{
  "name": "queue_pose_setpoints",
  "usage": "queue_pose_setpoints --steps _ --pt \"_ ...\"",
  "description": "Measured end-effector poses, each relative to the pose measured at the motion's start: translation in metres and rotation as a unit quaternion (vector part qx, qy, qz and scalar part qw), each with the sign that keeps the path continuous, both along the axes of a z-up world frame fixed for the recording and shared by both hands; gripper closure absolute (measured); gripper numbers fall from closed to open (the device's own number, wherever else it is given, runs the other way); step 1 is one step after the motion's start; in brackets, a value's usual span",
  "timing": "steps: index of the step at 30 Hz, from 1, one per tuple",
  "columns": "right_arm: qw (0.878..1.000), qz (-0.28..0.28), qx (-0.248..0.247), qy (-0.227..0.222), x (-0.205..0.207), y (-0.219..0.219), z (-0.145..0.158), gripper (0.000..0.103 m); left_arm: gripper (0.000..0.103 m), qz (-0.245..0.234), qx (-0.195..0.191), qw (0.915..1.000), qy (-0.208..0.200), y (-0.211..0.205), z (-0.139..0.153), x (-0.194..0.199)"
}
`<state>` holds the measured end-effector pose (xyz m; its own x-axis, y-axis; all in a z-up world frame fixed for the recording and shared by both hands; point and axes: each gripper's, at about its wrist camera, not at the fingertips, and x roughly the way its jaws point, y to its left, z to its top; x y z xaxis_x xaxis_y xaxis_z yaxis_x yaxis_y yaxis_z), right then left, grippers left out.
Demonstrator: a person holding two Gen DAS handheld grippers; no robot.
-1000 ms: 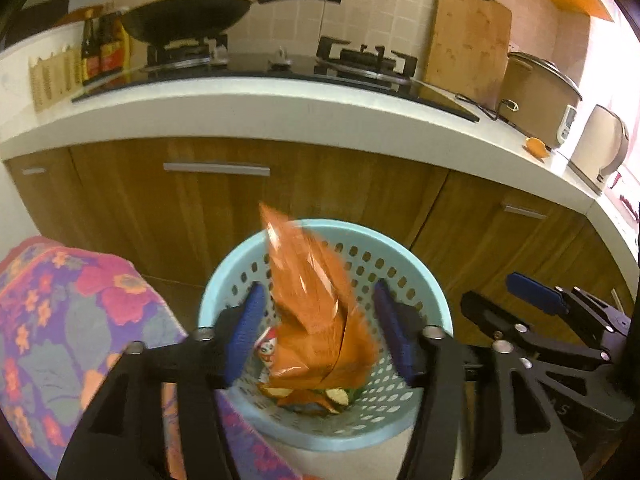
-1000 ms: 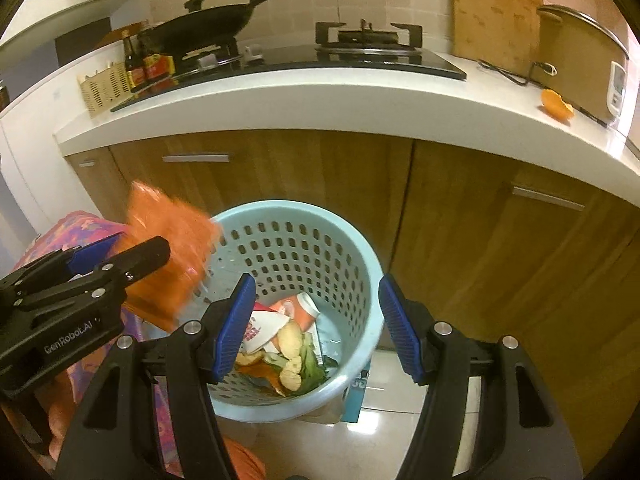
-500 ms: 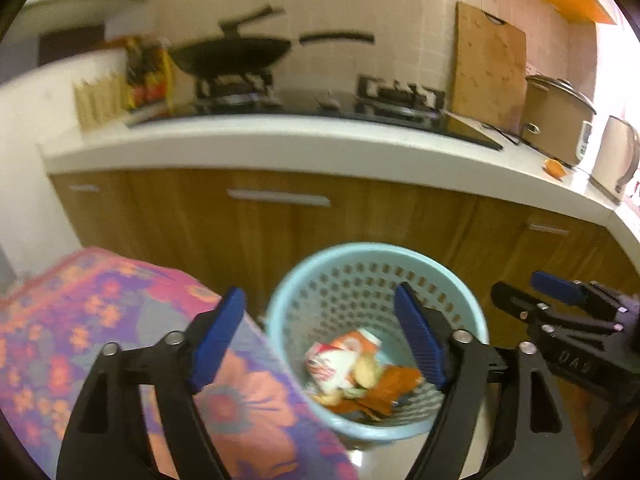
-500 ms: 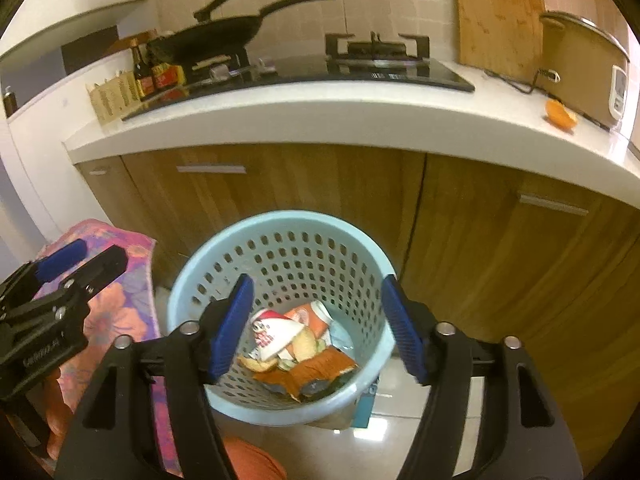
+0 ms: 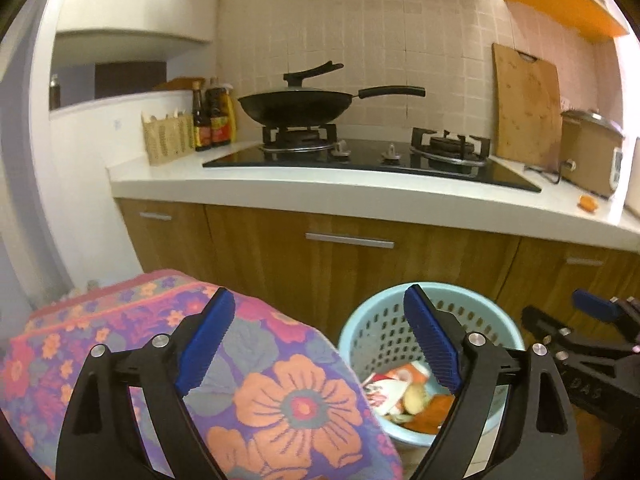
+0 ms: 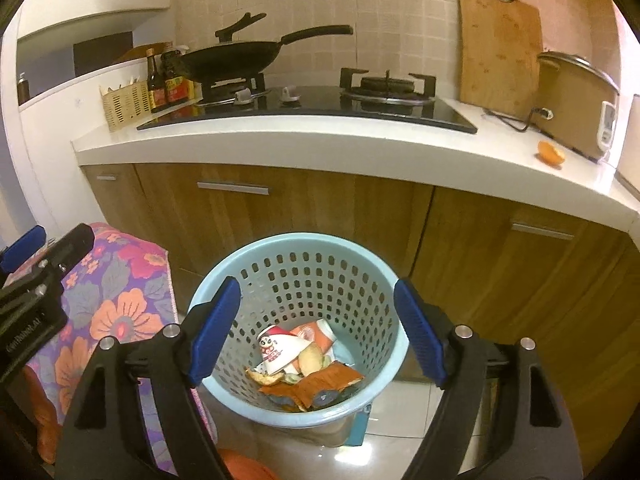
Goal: Collect trash
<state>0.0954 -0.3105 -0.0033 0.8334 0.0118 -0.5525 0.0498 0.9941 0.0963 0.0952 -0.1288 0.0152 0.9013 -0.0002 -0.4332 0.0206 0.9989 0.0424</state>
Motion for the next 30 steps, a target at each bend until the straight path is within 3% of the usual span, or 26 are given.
queue_pose_setpoints --steps 6,10,13,16,30 --pt "1.0 0.0 0.01 0.005 0.005 -0.006 0.003 0.027 0.018 -0.001 -0.014 0.9998 0.012 0.004 -0.002 0.003" --pt "1.0 -0.011 0.001 0.003 0.008 -0.007 0.004 0.027 0.017 0.005 -0.001 1.0 0.007 0.005 -0.002 0.002" --pt "1.0 -0.008 0.02 0.012 0.012 -0.008 0.003 0.027 0.017 -0.004 -0.02 0.9996 0.019 0.01 -0.003 0.004" --pt "1.0 -0.011 0.005 0.006 0.011 -0.004 0.006 0.027 0.017 -0.009 -0.042 0.9988 0.025 0.016 -0.002 0.006" --pt "1.0 -0.011 0.001 -0.009 0.008 -0.003 0.017 0.027 0.016 -0.006 -0.057 0.9981 0.023 0.021 -0.001 0.005"
